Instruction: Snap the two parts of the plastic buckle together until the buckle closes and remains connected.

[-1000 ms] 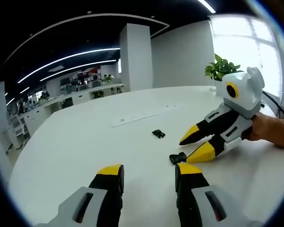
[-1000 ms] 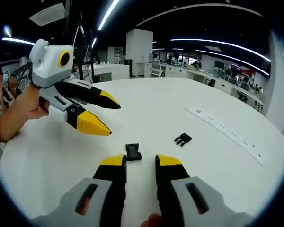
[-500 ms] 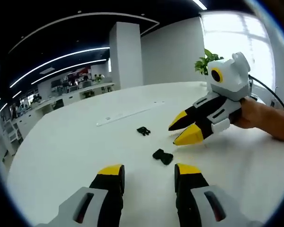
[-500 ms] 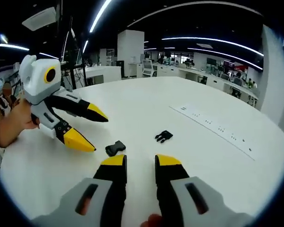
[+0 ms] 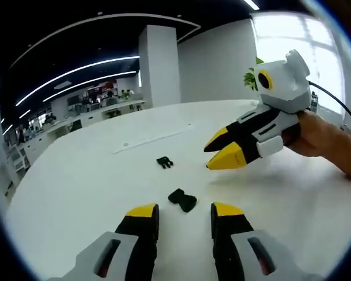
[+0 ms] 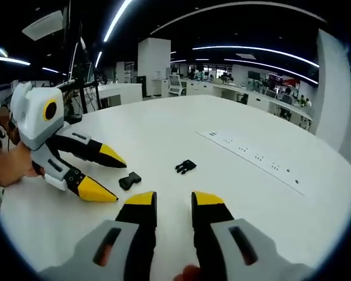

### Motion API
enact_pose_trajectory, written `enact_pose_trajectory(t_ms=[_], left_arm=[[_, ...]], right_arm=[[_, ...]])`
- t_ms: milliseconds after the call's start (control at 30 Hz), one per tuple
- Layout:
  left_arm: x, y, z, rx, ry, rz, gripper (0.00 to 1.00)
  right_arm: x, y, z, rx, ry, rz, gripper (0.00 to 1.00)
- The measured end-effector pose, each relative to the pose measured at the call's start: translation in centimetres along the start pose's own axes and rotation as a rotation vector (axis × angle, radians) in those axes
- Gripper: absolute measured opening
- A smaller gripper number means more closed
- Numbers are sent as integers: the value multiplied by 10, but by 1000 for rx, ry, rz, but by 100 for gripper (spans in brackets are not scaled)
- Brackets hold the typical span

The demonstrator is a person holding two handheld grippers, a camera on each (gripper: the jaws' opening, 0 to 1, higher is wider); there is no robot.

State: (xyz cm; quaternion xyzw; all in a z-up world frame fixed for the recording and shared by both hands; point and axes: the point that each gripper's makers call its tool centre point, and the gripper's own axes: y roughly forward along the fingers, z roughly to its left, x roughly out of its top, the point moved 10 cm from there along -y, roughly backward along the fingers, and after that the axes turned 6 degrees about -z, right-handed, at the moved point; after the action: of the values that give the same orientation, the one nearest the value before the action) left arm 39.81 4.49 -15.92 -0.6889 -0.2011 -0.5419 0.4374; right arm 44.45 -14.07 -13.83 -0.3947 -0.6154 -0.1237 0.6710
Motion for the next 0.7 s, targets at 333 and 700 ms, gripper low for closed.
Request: enact_pose_trajectory(t_ms=[333, 700], left_arm=[[1, 3, 3, 40, -37, -29, 26], [-1, -2, -7, 43, -35, -30, 21]], right_arm=[[2, 4, -6, -5, 2, -9, 24], [2, -1, -3, -4, 5, -8, 23]])
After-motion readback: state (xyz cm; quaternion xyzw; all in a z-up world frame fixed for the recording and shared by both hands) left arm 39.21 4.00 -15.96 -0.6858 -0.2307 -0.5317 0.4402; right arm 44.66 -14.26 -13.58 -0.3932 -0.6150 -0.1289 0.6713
